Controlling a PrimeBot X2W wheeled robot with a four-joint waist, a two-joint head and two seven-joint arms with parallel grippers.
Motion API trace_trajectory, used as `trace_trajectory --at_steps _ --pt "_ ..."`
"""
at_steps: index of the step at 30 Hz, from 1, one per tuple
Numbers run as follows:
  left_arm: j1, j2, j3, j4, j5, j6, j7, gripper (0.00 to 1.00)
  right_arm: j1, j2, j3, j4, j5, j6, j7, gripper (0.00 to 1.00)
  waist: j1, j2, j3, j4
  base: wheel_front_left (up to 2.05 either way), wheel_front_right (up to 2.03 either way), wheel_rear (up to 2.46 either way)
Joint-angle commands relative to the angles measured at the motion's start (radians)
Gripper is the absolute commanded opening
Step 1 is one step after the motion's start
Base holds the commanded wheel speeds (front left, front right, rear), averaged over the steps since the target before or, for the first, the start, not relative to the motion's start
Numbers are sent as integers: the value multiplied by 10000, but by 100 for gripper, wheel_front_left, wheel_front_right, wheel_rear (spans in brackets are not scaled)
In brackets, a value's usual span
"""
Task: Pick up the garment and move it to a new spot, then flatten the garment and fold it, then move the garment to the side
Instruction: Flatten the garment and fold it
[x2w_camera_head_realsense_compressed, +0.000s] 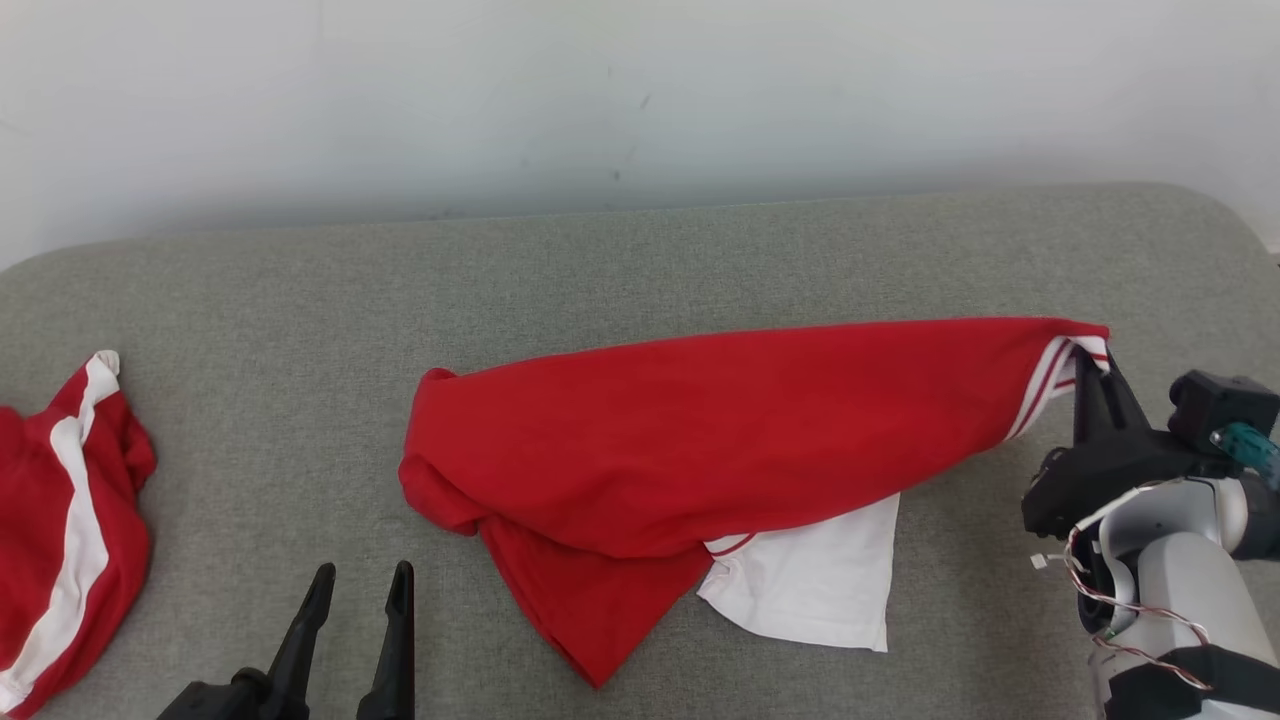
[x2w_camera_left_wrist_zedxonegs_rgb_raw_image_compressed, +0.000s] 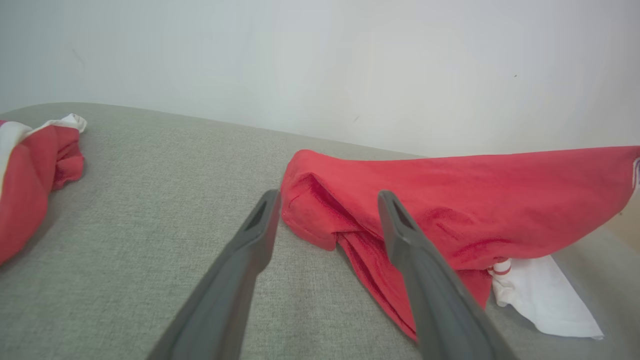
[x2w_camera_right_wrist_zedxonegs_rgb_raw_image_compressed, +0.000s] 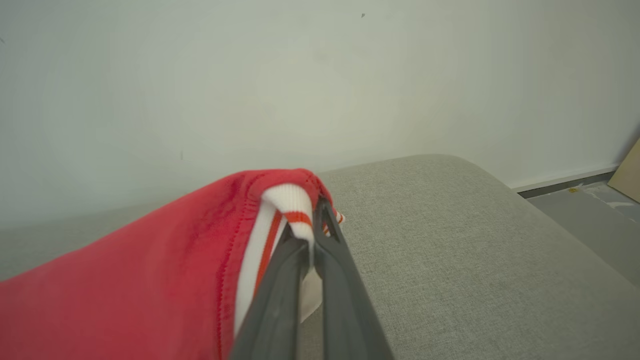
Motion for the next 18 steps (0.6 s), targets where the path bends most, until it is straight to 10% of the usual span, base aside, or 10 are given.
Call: trace_trajectory --at_steps 1,3,5,18 --pt "-47 53 -17 11 -27 17 -9 100 90 -15 -60 -33 -73 9 -58 0 0 -1 -1 -14 0 0 0" --pt "-55 80 -44 28 -39 17 -9 100 206 -12 -207 16 -168 9 -92 17 0 -1 -11 -30 0 0 0" --pt "-68 79 -72 45 -42 17 -9 100 318 -8 -318 196 -81 9 47 100 0 -1 -27 -28 0 0 0" --pt "163 -4 -40 132 -82 17 -9 100 1638 -12 65 -192 -210 9 3519 100 0 -1 -451 219 0 0 0"
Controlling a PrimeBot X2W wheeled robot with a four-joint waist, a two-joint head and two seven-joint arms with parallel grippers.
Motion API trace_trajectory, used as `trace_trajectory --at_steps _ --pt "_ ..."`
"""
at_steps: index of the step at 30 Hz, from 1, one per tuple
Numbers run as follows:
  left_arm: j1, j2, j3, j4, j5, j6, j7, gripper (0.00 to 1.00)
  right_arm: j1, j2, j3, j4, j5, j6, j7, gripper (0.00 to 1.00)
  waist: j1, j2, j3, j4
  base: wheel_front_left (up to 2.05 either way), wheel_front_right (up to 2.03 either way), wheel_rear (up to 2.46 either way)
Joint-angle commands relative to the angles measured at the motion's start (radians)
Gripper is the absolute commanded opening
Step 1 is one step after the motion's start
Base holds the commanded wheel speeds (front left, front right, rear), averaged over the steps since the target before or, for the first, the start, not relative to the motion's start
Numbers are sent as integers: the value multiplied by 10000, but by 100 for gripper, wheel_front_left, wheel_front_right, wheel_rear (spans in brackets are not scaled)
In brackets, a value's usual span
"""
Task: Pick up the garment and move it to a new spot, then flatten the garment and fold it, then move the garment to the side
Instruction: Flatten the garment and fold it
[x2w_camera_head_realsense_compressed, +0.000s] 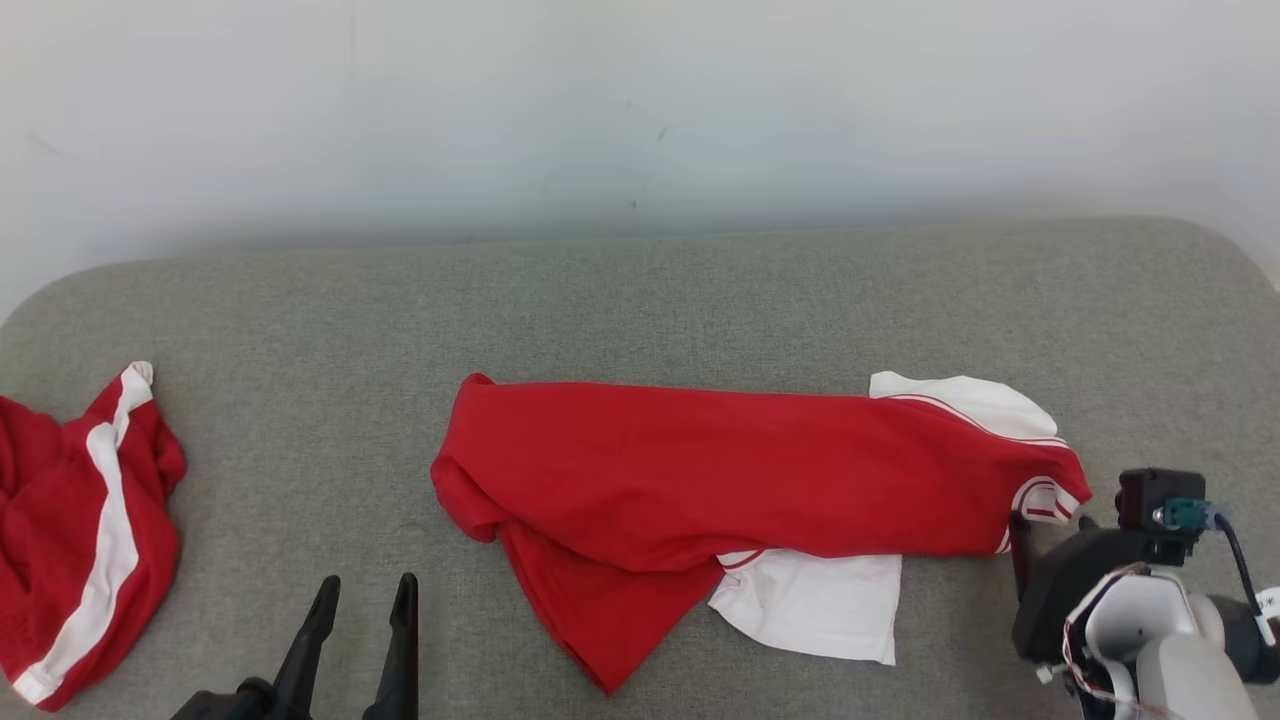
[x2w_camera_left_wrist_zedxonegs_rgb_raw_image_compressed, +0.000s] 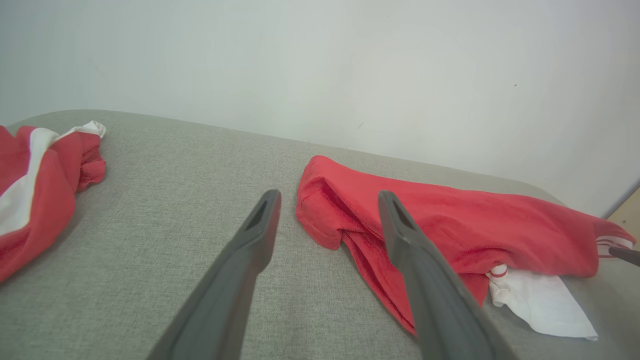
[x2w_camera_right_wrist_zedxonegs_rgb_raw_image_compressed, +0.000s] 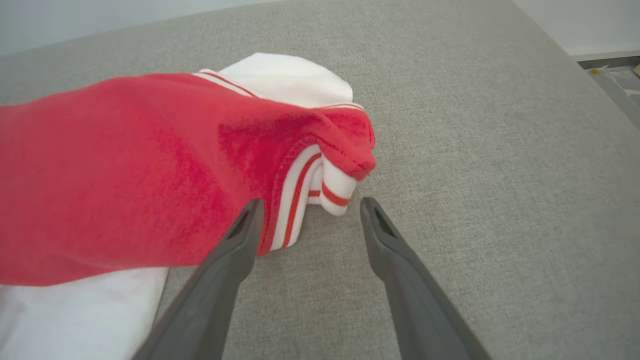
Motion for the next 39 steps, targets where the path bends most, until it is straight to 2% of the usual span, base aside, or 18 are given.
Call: trace_trajectory --at_steps 1,3,4,7,11,16,23,29,30,31,32,33,39 --pt "139 -21 45 7 -63 17 -9 100 462 -8 105 -440 -88 11 461 100 1 0 -103 80 0 0 0" --pt "164 -50 88 -23 -76 17 -9 100 913 -4 375 -1037 236 11 1035 100 1 0 -142 117 0 0 0" --pt "206 -76 102 -45 -83 17 -9 100 1353 -12 760 -1737 655 11 1521 100 1 0 -157 152 0 0 0" --pt "238 -93 139 -78 -77 17 -9 100 2103 -10 1391 -2715 1219 11 2126 100 1 0 -145 180 0 0 0" --pt "188 -120 193 -133 -68 17 -9 100 2486 -13 1866 -3397 1684 11 2648 100 1 0 -29 188 0 0 0" --pt "-23 -117 133 -163 -64 17 -9 100 2098 -8 2170 -3185 1898 11 2795 100 1 0 209 330 0 0 0" --pt "-180 -124 43 -91 -111 17 -9 100 1410 -8 2468 -2119 989 12 3080 100 1 0 451 639 0 0 0" --pt "-240 -132 68 -74 -106 17 -9 100 1281 -1 2620 -1422 881 12 3187 100 1 0 532 849 0 0 0" --pt "-232 -136 77 -83 -109 17 -9 100 1280 10 2623 -1352 843 12 3166 92 1 0 538 866 0 0 0" --pt "-219 -136 85 -95 -108 17 -9 100 1281 11 2614 -1306 773 12 3126 40 1 0 546 880 0 0 0" --pt "-207 -138 99 -104 -106 17 -9 100 1270 11 2622 -1295 720 12 3047 15 1 0 550 890 0 0 0" --pt "-193 -139 113 -107 -100 17 -9 100 1259 11 2621 -1302 713 12 2978 0 1 0 547 894 0 0 0" --pt "-93 -166 221 -98 -36 17 -9 100 1255 -19 2186 -2149 1042 11 2455 0 1 0 422 835 0 0 0"
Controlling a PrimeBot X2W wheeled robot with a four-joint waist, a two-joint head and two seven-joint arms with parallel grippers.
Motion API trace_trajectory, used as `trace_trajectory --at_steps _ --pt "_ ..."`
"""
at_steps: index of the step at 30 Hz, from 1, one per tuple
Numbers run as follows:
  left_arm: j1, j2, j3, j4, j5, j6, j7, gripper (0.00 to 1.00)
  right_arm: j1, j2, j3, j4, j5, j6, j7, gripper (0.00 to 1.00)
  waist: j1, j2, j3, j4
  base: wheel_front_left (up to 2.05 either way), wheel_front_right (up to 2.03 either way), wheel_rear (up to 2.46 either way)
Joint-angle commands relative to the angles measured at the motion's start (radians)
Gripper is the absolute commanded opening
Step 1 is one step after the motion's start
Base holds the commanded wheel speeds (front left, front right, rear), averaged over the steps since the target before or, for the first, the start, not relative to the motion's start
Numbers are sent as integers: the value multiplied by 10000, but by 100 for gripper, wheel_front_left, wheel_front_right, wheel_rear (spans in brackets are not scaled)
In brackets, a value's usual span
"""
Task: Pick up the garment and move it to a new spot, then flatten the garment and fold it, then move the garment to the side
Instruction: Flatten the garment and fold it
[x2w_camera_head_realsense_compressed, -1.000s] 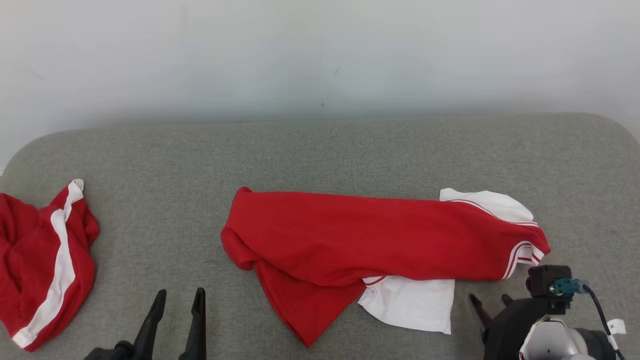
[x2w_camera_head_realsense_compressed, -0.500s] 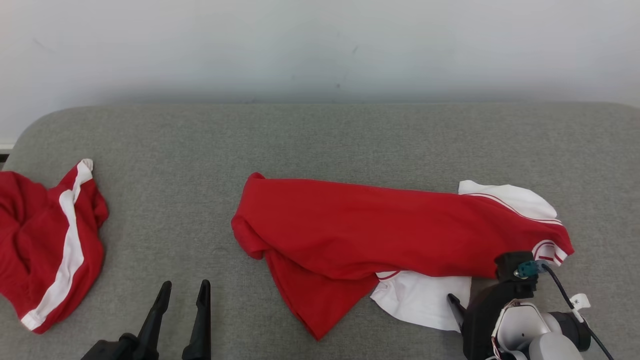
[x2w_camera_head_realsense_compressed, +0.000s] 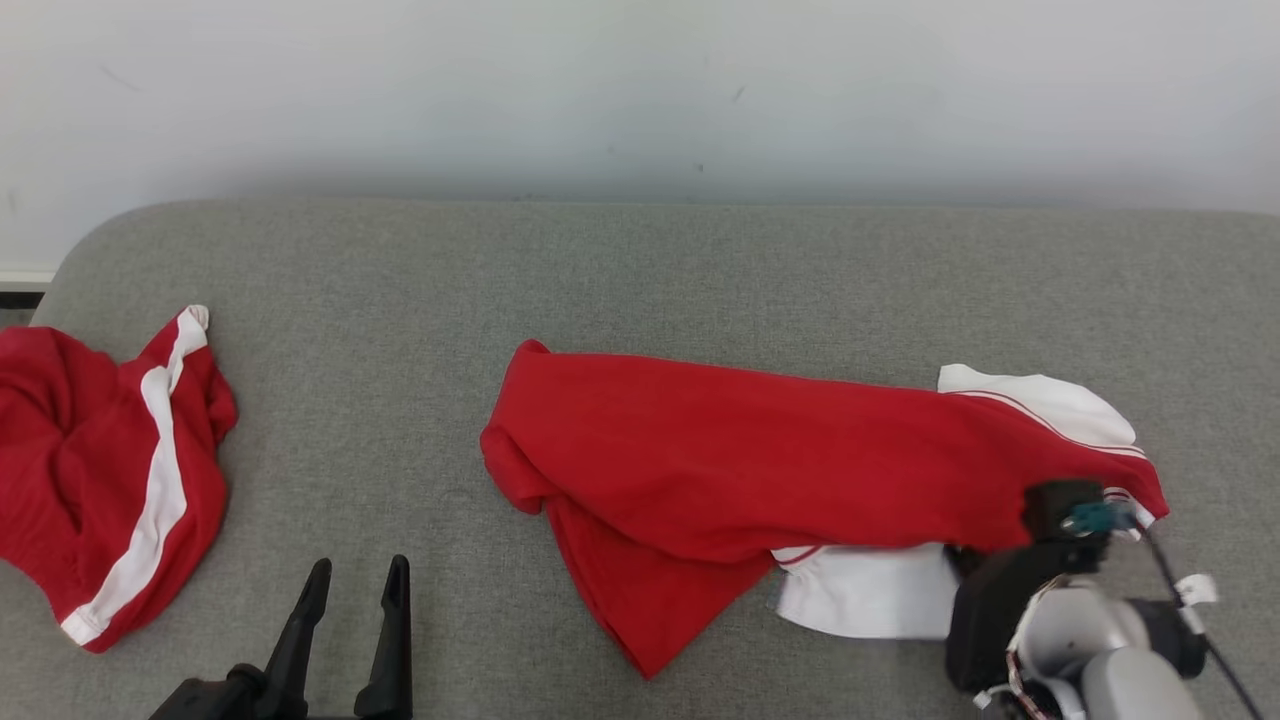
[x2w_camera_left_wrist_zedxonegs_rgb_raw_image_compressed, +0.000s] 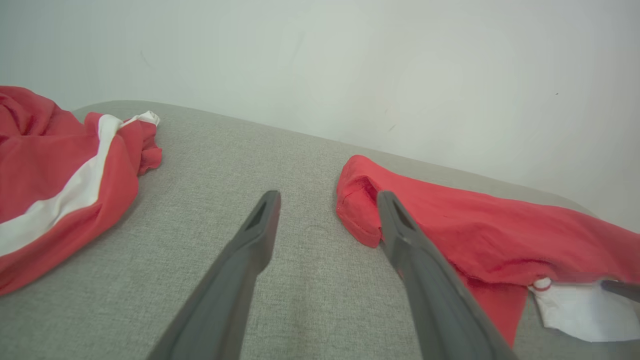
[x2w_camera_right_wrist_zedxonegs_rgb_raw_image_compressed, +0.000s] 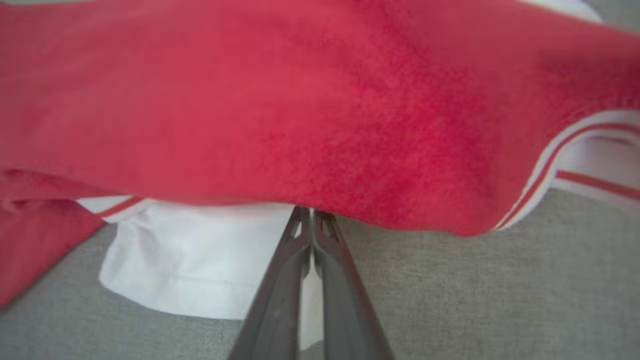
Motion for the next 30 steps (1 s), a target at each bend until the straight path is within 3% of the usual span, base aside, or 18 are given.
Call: trace_trajectory --at_steps 1,17,22,30 --pt "47 -25 40 -20 11 17 -9 100 59 -20 -133 -315 157 9 -106 0 -1 -1 -63 -49 0 0 0" --pt "355 1 -58 33 48 17 -9 100 277 -16 -2041 -5922 624 9 574 0 -1 -1 -594 -483 0 0 0" --pt "411 6 -96 59 46 17 -9 100 386 -16 -2810 -6264 488 9 864 0 -1 -1 -657 -519 0 0 0" --pt "394 44 -204 81 -5 17 -8 100 1314 -14 -3859 -5143 171 9 1195 0 -1 -1 -669 -387 0 0 0"
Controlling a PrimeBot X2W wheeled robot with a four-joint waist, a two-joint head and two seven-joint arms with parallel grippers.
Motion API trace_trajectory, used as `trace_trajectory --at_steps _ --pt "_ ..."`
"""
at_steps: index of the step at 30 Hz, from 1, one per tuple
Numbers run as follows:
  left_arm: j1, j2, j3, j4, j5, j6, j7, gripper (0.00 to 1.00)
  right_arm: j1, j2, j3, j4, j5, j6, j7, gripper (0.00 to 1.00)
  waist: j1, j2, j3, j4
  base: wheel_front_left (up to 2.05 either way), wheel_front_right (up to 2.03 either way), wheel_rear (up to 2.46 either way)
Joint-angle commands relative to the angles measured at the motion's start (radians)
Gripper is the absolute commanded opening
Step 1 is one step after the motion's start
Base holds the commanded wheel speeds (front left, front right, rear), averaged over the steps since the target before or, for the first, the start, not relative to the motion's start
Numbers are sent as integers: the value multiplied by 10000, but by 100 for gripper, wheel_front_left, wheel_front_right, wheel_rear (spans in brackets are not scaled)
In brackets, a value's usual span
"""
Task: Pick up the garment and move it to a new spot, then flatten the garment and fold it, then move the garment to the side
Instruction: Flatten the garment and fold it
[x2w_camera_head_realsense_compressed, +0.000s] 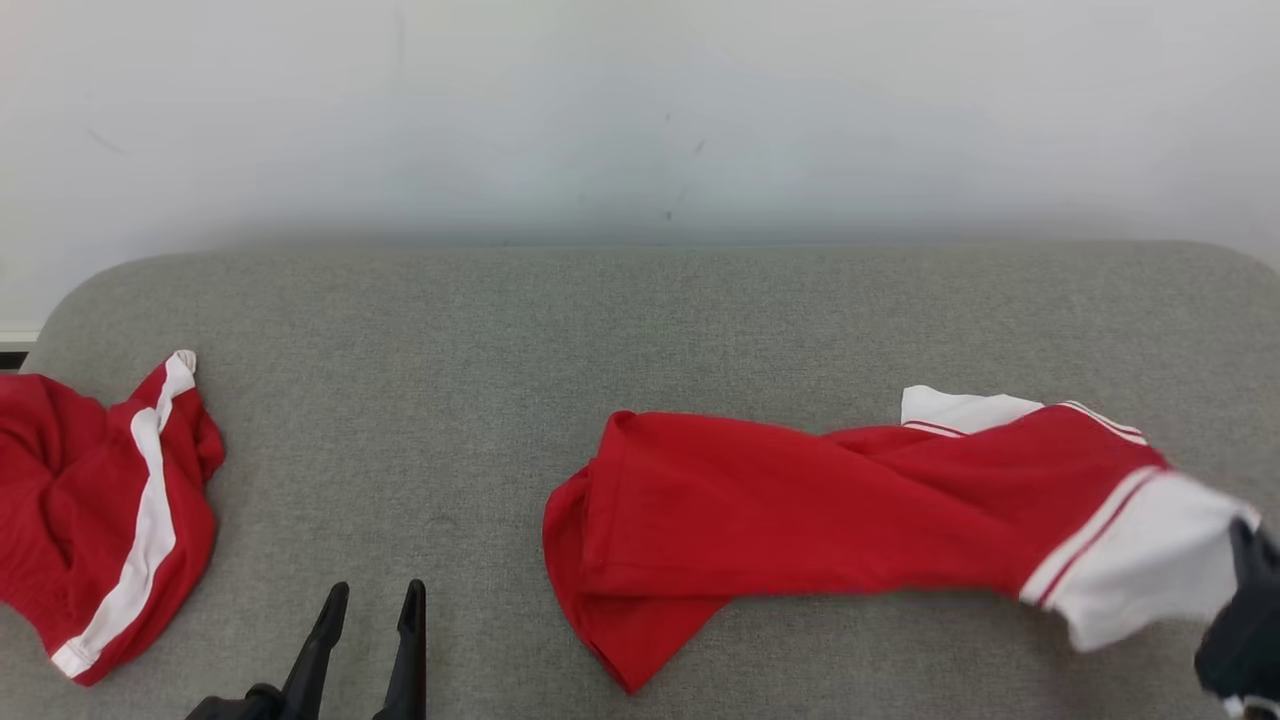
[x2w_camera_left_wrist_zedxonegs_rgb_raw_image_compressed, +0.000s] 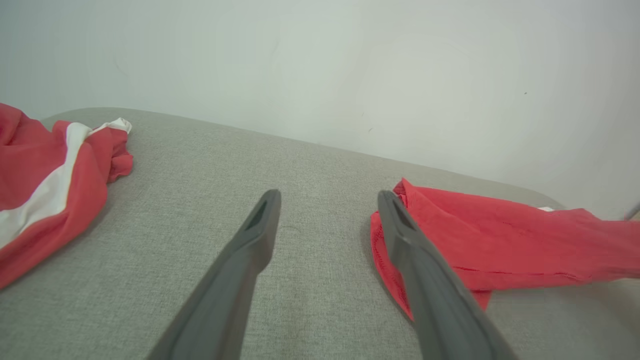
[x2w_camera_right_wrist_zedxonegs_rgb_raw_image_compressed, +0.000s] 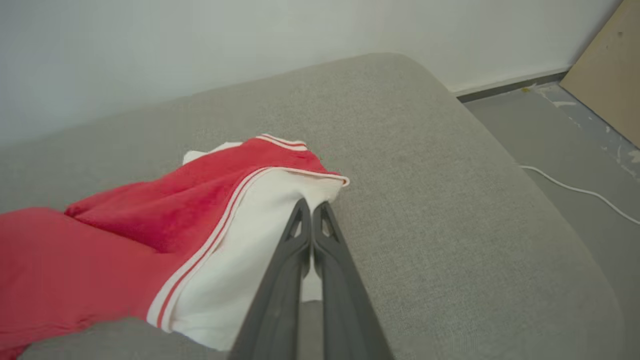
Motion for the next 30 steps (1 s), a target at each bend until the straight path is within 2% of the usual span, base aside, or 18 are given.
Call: trace_trajectory --at_steps 1,5,6,7,11,15,18,26,27,30 --pt "101 39 10 10 -50 17 -8 100 223 -5 -52 151 69 9 35 0 0 0 14 25 0 0 0" --pt "108 61 48 -8 -82 17 -8 100 801 -12 -463 1365 -10 9 -196 0 0 0 56 42 0 0 0" --pt "110 69 51 -4 -83 17 -8 100 854 -12 -582 1691 -67 9 -363 38 0 0 70 34 0 0 0" --pt "107 81 60 2 -78 17 -8 100 870 -14 -742 2020 -83 9 -535 100 0 0 82 24 0 0 0" --pt "62 119 86 -25 -60 17 -8 100 779 -14 -1091 2926 -321 9 -1209 100 0 0 123 2 0 0 0" --pt "55 137 161 -64 -36 17 -8 100 520 -3 -1187 2999 -252 9 -2277 100 0 0 158 -51 0 0 0" --pt "53 130 202 -60 -43 17 -8 100 426 0 -802 2885 1 9 -3048 100 0 0 139 -64 0 0 0" --pt "29 52 179 34 -73 17 -8 100 688 -8 1653 2112 239 9 -5598 100 0 0 34 -117 0 0 0" --pt "55 46 186 58 -58 17 -8 100 785 -9 2199 2105 249 9 -6238 100 0 0 -25 -129 0 0 0" --pt "119 33 171 85 1 17 -8 100 1018 -11 3072 2210 150 9 -7103 100 0 0 -129 -112 0 0 0"
